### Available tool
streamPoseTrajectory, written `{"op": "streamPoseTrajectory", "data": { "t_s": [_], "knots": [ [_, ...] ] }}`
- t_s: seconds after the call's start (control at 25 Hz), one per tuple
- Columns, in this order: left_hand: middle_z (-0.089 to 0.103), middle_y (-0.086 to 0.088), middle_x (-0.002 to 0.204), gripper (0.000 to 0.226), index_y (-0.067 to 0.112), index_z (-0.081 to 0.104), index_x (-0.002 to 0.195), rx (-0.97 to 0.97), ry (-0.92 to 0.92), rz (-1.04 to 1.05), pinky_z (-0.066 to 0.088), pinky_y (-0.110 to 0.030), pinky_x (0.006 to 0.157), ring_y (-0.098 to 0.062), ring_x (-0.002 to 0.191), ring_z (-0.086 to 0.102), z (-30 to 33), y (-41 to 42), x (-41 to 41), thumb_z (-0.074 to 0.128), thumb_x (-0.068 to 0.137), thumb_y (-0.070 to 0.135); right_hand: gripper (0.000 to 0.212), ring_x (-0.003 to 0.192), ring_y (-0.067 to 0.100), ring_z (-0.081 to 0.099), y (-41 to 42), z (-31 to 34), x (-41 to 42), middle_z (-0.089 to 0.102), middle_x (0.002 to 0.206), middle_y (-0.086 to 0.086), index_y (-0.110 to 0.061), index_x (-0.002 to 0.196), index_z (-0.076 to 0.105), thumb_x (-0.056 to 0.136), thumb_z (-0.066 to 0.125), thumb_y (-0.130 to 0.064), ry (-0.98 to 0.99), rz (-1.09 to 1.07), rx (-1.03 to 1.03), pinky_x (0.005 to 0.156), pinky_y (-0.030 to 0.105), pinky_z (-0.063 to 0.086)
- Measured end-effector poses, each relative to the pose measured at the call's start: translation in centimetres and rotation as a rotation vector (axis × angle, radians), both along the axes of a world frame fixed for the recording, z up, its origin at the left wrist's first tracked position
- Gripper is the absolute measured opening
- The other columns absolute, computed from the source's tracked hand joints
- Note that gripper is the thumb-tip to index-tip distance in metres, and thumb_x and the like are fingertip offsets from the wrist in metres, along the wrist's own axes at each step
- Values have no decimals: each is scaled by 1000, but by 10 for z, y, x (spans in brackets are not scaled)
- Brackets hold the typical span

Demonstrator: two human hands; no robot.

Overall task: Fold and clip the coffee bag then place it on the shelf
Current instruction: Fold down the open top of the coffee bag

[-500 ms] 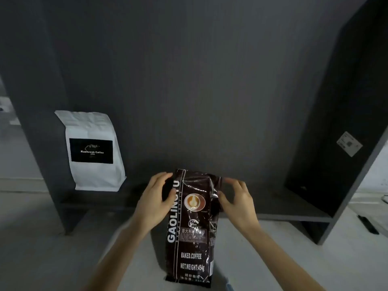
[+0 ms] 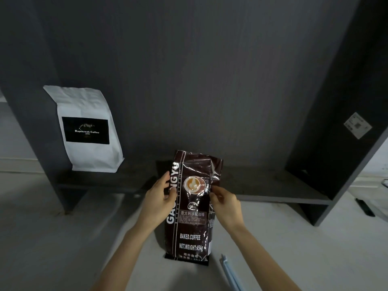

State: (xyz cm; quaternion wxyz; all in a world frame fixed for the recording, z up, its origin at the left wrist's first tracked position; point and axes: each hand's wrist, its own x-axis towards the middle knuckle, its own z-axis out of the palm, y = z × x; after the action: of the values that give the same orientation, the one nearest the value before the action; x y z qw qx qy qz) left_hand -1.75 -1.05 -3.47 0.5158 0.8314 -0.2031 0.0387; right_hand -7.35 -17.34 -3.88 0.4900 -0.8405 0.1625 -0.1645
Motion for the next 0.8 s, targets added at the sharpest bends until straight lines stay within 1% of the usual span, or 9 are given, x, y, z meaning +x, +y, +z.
{"op": "streamPoseTrajectory", "data": {
  "t_s": [0.08,0.2,0.28,0.36,0.44,0.56,0.64,0.68,0.8],
  "knots": [
    [50,-5,131,47,15,37,132,-16,-10,28,43,-25,87,-7,108,47,2,2,-4,48,87,9,28,79,7,53,2,-1,-1,68,106,10,-7,115,56,89,48,-10,0,-11,44,50,-7,34],
    [51,-6,126,43,14,42,128,-73,-32,79,44,-24,84,-5,101,50,4,3,-16,49,86,5,28,78,3,53,6,0,-4,68,100,4,-10,115,56,88,50,-11,-35,-27,59,52,-7,35],
    [52,-4,123,42,14,45,126,-117,-42,107,46,-22,82,-2,96,52,3,4,-26,49,86,4,28,70,-6,51,8,2,-7,63,87,-8,-13,115,56,88,50,-11,-66,-29,82,53,-6,36],
    [51,-1,119,43,16,46,126,-143,-48,139,46,-17,78,-1,93,54,1,6,-34,50,85,3,30,69,-9,51,12,6,-9,57,79,-18,-17,117,54,87,52,-13,-85,-4,91,55,-1,40],
    [52,6,111,41,18,49,123,-155,-48,151,45,-7,71,3,90,55,1,8,-41,51,85,4,33,75,-1,55,14,9,-10,60,83,-11,-22,119,52,87,53,-19,-96,13,47,61,5,42],
    [54,13,94,28,14,57,113,-167,-71,177,42,1,64,3,81,57,5,10,-47,52,85,9,34,77,8,53,15,16,-13,55,92,2,-23,120,52,86,54,-22,-113,-14,-34,67,14,40],
    [57,11,89,21,13,60,105,-172,-80,182,44,-1,61,1,76,58,11,10,-51,53,86,15,33,77,7,54,16,20,-16,57,100,5,-19,119,53,87,54,-19,-138,-10,-43,71,13,43],
    [60,9,88,18,13,61,102,-175,-87,168,46,-5,60,-2,75,60,15,10,-52,53,86,18,32,75,3,54,17,23,-19,57,102,6,-17,118,54,86,54,-17,-172,-8,-50,69,7,42],
    [66,6,86,15,12,63,95,-169,-126,141,50,-18,63,-9,75,64,22,7,-56,53,86,19,33,71,0,52,15,35,-24,54,94,0,-16,117,53,85,56,-11,-333,-72,-102,61,-4,38]
  ]
}}
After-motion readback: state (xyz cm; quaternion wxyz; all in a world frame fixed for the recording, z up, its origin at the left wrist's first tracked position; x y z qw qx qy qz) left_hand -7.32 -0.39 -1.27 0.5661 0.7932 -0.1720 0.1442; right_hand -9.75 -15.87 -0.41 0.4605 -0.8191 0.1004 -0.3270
